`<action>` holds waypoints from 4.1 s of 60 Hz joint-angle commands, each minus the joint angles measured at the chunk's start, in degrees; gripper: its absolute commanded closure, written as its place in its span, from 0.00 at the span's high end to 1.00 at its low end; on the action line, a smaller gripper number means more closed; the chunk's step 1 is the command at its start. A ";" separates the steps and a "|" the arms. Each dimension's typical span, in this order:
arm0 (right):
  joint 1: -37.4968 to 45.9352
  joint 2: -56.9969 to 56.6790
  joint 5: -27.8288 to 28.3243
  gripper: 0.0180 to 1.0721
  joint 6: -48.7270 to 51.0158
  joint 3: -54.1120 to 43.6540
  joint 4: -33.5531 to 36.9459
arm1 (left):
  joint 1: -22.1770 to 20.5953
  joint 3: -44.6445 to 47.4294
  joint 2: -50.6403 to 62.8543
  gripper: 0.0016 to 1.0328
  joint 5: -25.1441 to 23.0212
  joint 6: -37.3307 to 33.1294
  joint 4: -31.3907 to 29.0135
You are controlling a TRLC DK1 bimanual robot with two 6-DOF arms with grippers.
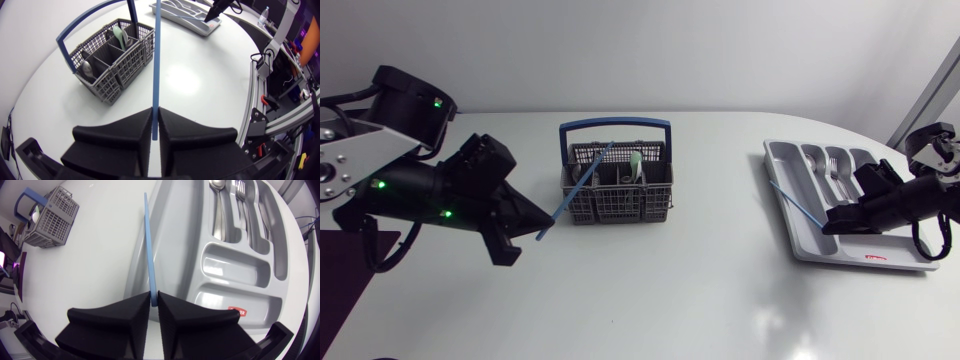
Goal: Unload the cutlery basket into the drawer organizer.
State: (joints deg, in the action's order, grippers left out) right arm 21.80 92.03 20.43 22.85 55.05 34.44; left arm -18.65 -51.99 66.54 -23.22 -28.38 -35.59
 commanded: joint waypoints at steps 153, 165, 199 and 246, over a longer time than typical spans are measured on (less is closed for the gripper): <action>-34.46 -2.91 21.41 0.19 -26.72 18.08 -10.71 | -20.28 -31.86 33.83 0.03 3.45 33.74 23.64; -34.72 -3.17 20.71 0.06 -26.98 17.02 -11.94 | -20.02 -31.51 34.00 0.03 3.45 34.01 23.73; -30.94 -10.11 20.97 0.06 -24.17 11.93 -9.39 | -18.61 -29.31 28.64 0.62 9.42 29.88 22.41; -2.91 9.75 2.69 0.08 -2.46 11.05 -1.39 | -8.68 -23.78 22.05 0.67 10.57 -16.53 8.17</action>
State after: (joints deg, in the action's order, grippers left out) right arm 18.83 99.98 24.23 19.62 65.58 33.98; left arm -27.57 -78.19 89.17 -12.75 -38.35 -26.55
